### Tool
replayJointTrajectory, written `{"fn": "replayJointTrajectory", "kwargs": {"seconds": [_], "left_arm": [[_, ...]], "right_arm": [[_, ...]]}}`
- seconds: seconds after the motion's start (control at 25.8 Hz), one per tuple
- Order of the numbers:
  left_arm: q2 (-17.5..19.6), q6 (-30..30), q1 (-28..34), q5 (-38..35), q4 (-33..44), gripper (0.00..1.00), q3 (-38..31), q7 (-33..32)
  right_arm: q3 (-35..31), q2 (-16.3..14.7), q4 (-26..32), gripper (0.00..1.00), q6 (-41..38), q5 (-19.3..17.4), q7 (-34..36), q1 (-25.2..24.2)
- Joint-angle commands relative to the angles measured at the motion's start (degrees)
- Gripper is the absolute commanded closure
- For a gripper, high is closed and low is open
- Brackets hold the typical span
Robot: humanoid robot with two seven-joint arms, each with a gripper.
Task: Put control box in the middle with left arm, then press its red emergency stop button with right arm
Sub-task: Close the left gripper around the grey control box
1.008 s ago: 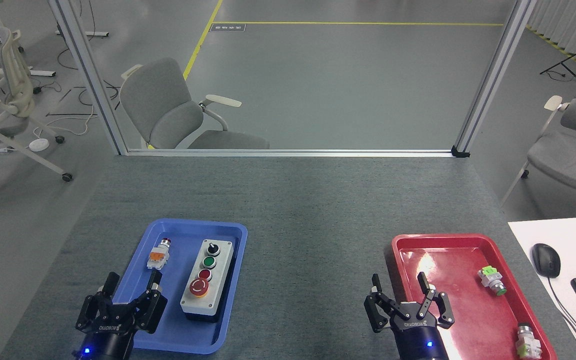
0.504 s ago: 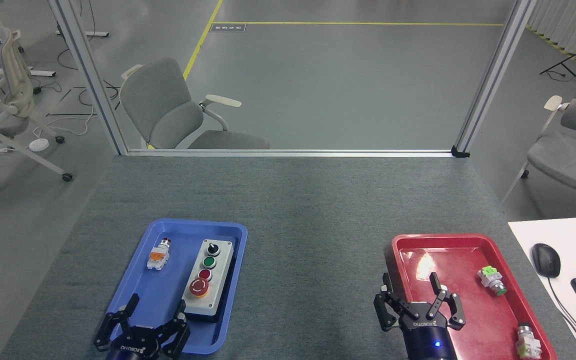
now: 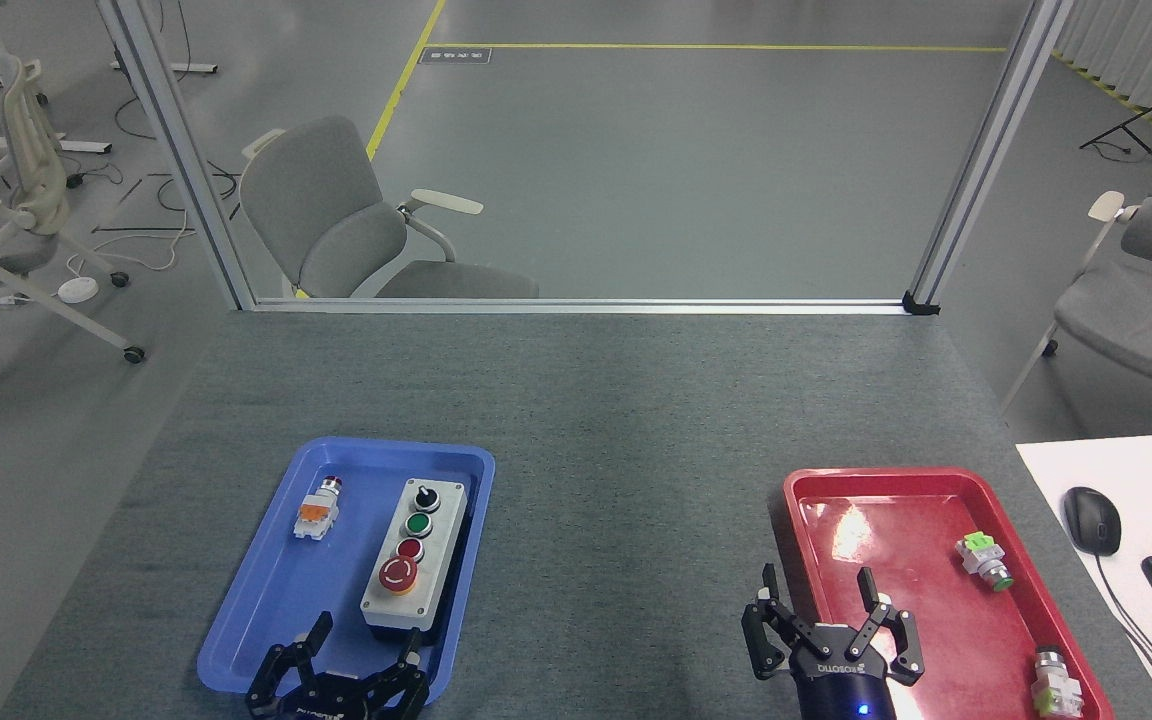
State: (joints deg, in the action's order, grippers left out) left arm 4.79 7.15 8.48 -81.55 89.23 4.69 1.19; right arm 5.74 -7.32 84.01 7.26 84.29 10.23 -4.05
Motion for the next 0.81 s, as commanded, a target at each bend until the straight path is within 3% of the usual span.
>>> {"fn": "replayJointTrajectory", "kwargs": {"seconds": [0.0,0.31,0.78], "left_arm": [[-1.45,-0.56,-2.06,-0.01,-2.75,0.02,1.2,-0.57],[-1.1,-1.97,-10.15,0.08,-12.33,0.02,1.2,0.04],[-1.72,-1.44,-12.69,0.96,-16.37,0.01,1.2,0.22]], "right_arm": [[-0.12,0.55,0.46,0.01,0.3,-0.09,0.14,-0.26],[-0.56,-0.24,0.19,0.01,0.21,-0.53,-0.13,-0.34],[-1.0,0.64,0.1,0.02,0.3,-0.44,-0.13,-0.34]]}}
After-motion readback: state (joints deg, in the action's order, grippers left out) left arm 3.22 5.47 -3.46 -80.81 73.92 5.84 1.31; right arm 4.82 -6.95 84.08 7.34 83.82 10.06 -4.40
